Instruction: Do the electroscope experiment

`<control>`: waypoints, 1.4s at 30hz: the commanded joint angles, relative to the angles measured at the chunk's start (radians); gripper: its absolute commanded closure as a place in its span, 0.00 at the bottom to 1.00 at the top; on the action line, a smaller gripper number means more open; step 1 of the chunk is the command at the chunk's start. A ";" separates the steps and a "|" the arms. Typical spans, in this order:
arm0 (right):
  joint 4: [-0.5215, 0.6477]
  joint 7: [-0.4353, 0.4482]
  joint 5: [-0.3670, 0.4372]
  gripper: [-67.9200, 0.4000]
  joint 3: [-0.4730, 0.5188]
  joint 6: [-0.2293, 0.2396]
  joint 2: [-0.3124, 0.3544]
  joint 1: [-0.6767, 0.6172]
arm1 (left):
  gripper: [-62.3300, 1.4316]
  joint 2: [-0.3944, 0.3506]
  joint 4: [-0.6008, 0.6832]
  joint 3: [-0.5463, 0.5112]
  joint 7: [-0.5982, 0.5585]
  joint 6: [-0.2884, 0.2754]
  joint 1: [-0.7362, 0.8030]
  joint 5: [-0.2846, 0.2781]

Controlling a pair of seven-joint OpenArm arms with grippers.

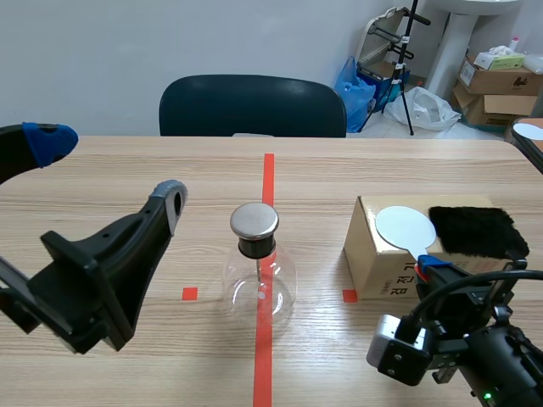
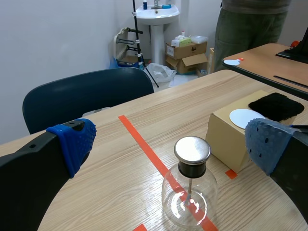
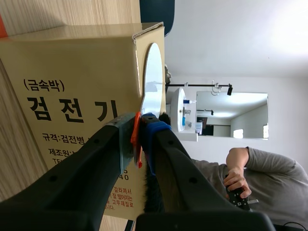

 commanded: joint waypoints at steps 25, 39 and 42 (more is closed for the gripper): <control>0.010 0.000 0.001 0.98 0.005 -0.016 0.011 0.011 | 0.00 0.000 0.014 0.000 0.005 -0.002 0.000 -0.014; 0.010 -0.001 0.001 0.98 0.005 -0.016 0.011 0.011 | 0.00 0.000 0.014 0.000 0.001 -0.002 0.000 -0.014; 0.010 -0.001 0.001 0.98 0.005 -0.017 0.011 0.011 | 0.00 0.000 0.014 0.000 0.001 -0.002 0.000 -0.014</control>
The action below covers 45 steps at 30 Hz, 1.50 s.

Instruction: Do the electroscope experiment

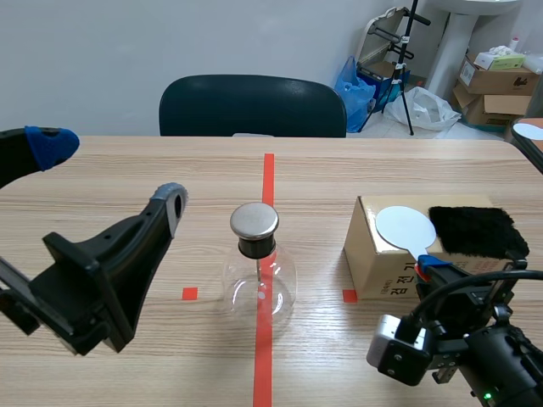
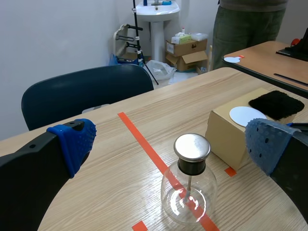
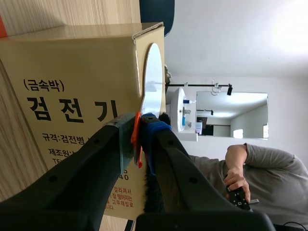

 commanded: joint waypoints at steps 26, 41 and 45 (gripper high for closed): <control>0.175 -0.220 -0.143 0.98 -0.082 -0.097 0.041 0.009 | 0.00 0.000 0.014 0.000 -0.014 -0.002 0.000 -0.007; 0.175 -0.412 -0.281 0.98 -0.241 -0.097 0.047 0.050 | 0.94 -0.224 -0.068 0.023 0.111 -0.026 -0.092 -0.047; 0.175 -0.444 -0.305 0.98 -0.274 -0.097 0.047 0.068 | 0.93 -0.272 -0.222 0.088 0.080 -0.115 -0.206 -0.064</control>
